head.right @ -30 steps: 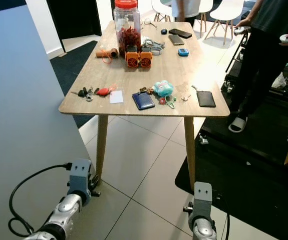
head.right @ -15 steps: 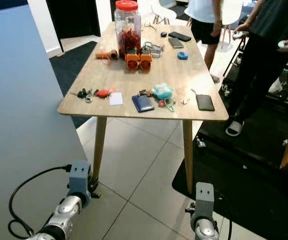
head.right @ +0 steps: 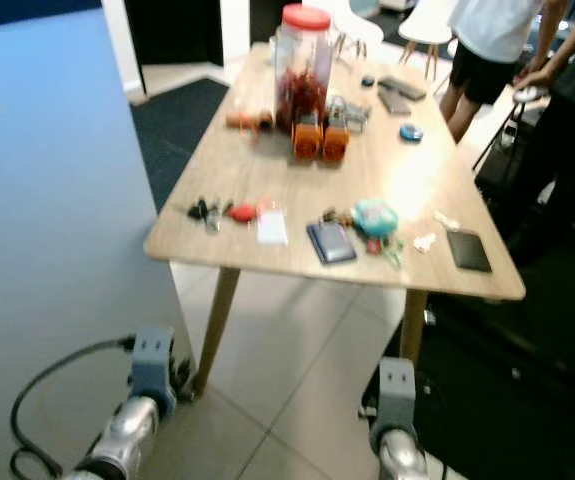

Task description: Hang keys on a hook

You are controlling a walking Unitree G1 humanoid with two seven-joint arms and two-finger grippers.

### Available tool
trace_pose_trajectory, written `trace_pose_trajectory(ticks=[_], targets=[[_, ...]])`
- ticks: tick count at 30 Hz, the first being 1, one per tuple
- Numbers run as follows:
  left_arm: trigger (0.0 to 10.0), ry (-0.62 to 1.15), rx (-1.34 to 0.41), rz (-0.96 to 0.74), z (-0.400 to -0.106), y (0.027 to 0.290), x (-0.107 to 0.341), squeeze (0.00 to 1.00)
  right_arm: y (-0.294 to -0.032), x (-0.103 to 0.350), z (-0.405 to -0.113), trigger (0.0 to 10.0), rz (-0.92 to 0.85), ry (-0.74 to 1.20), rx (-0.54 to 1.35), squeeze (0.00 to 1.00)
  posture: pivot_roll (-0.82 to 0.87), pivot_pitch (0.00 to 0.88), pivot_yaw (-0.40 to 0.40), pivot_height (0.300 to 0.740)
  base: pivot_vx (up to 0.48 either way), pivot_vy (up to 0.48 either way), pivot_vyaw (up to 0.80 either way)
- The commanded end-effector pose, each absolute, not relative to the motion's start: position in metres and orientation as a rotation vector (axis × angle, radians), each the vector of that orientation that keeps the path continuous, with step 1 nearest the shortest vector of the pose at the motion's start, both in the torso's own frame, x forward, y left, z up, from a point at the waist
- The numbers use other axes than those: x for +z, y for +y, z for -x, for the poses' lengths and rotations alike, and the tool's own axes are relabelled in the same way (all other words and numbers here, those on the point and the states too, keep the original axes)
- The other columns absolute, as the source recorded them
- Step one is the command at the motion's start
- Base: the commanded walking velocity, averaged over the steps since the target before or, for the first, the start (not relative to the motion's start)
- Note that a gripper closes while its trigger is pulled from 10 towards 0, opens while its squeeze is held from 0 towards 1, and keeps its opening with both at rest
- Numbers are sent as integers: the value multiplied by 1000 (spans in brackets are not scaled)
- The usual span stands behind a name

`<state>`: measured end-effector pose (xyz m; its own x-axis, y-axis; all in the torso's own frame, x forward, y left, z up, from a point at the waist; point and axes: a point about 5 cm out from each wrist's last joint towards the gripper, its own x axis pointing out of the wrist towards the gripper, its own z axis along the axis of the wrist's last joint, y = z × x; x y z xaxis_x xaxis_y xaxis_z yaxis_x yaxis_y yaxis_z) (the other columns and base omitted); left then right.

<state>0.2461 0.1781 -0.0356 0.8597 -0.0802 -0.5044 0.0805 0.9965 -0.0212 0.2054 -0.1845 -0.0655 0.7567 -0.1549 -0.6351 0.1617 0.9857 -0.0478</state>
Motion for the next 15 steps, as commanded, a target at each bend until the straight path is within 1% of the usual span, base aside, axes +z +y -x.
trace_pose_trajectory(ticks=[1, 10, 15], targets=[[10000, 524, -87, 4, -245, 174, -36, 0, -188, -67, -203, 10000, -6, 704, -184, 0, 90, 0, -48, 740, 0, 0, 0], [10000, 511, -89, 6, -245, 176, -35, 0, -188, -67, -203, 10000, -8, 705, -183, 0, 92, 1, -49, 740, 0, 0, 0], [10000, 501, -127, -20, -244, 176, -35, 0, -188, -67, -202, 10000, -9, 709, -181, 0, 93, 6, -49, 740, 0, 0, 0]])
